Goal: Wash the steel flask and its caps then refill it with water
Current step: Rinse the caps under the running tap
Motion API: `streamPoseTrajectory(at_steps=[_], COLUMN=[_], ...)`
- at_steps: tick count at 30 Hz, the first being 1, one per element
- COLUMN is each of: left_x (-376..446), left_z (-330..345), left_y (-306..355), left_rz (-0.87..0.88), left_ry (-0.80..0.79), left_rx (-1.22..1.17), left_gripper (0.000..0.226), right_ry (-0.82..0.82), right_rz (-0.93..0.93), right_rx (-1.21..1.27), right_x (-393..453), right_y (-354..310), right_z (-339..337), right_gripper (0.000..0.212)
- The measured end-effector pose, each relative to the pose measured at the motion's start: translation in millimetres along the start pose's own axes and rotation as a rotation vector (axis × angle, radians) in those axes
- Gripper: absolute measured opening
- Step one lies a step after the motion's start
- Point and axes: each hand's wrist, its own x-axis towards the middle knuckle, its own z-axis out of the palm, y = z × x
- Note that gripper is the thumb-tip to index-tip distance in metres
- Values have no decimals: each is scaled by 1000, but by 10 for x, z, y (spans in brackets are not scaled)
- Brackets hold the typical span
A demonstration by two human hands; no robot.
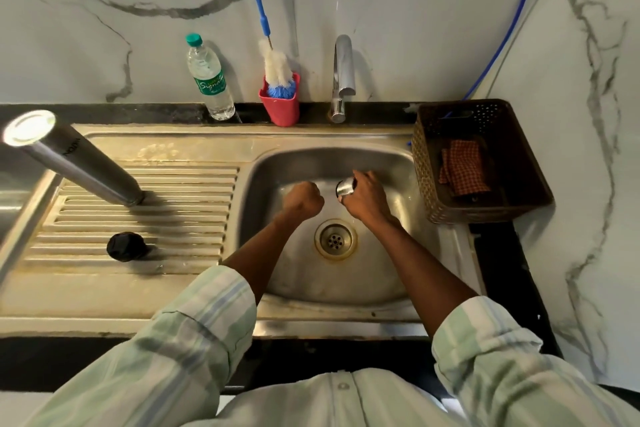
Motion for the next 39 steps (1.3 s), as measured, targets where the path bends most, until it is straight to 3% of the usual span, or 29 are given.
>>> streamPoseTrajectory(at_steps=[4, 11, 16, 20, 25, 29, 32, 35, 39], left_x=[-140, -328, -502, -623, -783, -899, -959, -1073, -1252], left_z=[-50, -198, -192, -44, 38, 24, -2, -50, -225], left_y=[44, 101, 92, -3, -137, -234, -362, -519, -834], left_rz=[35, 47, 94, 103, 117, 112, 91, 90, 121], left_ry=[56, 181, 378, 301, 379, 383, 418, 486, 607], left_rx=[53, -13, -130, -83, -145, -163, -203, -228, -303], left_gripper=[26, 35, 45, 46, 42, 41, 40, 38, 26], right_ry=[48, 172, 454, 133, 427, 196, 308, 120, 136], right_rz=[-67, -222, -257, -42, -222, -120, -145, -33, -60], right_rx=[-62, -132, 1, -149, 86, -64, -52, -49, 168], right_x=[-58, -102, -351, -462, -635, -642, -688, -727, -915], right_y=[-68, -363, -324, -91, -236, -236, -285, -368, -671], right_z=[-107, -525, -394, -85, -75, 18, 83, 192, 501], right_gripper=[59, 61, 63, 52, 63, 59, 59, 53, 60])
